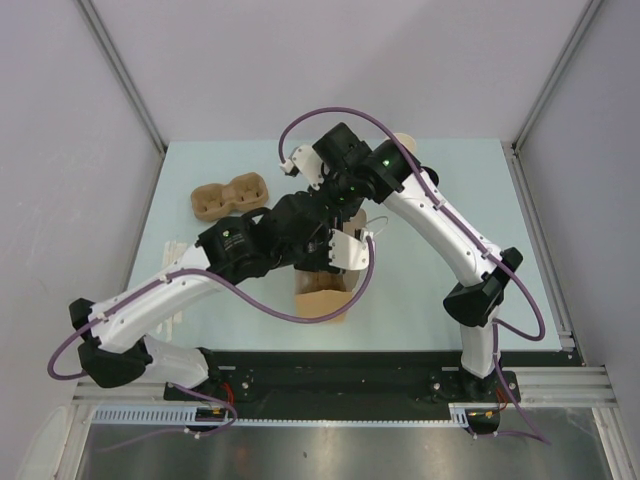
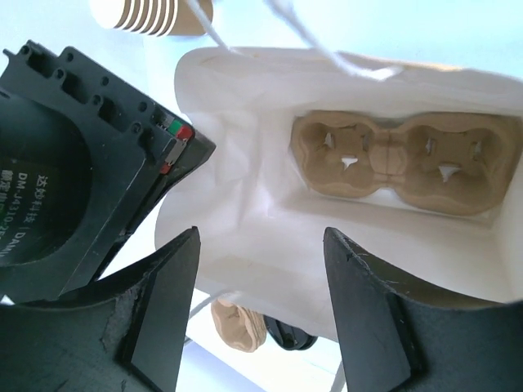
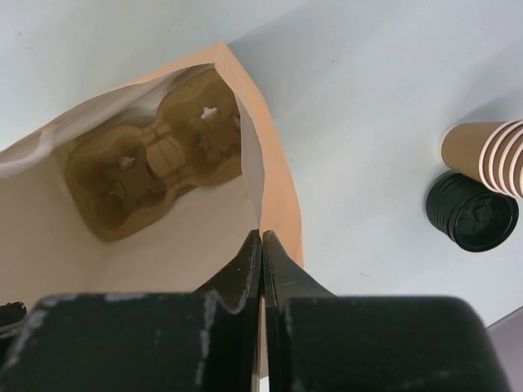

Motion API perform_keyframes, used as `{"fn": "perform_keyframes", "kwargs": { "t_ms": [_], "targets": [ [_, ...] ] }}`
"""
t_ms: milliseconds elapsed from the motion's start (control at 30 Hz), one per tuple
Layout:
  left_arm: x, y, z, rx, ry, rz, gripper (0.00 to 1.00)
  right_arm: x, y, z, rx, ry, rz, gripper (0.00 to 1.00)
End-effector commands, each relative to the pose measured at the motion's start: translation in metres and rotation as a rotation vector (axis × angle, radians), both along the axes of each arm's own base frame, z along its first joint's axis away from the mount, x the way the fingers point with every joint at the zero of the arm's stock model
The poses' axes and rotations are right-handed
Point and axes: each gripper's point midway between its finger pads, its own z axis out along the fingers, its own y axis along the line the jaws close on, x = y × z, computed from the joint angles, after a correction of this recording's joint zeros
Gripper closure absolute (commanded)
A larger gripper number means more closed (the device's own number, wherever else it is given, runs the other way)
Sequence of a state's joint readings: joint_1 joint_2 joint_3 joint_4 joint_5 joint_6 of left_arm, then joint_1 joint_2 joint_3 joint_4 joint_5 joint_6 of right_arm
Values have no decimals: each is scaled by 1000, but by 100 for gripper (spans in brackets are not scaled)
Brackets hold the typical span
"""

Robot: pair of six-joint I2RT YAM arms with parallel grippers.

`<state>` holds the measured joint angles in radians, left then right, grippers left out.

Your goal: Pack the takeout coffee

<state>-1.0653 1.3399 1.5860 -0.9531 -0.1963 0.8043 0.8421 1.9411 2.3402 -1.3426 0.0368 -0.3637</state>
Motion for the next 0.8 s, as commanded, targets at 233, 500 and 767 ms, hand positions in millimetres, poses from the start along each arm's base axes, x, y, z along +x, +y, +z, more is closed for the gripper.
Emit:
{"fn": "perform_keyframes", "kwargs": {
  "t_ms": [233,500,767],
  "targets": [
    [-45,4,109,-367,-116,-188,24,-10,-8,5,-27,8,-2,100],
    [-68,30,178,-650,-153,-195,15,-14,-10,11,-25,-13,4,100],
    [-25,86,182,-720,-113,137,11,-26,-26,23,-42,-57,-11,100]
  ]
}}
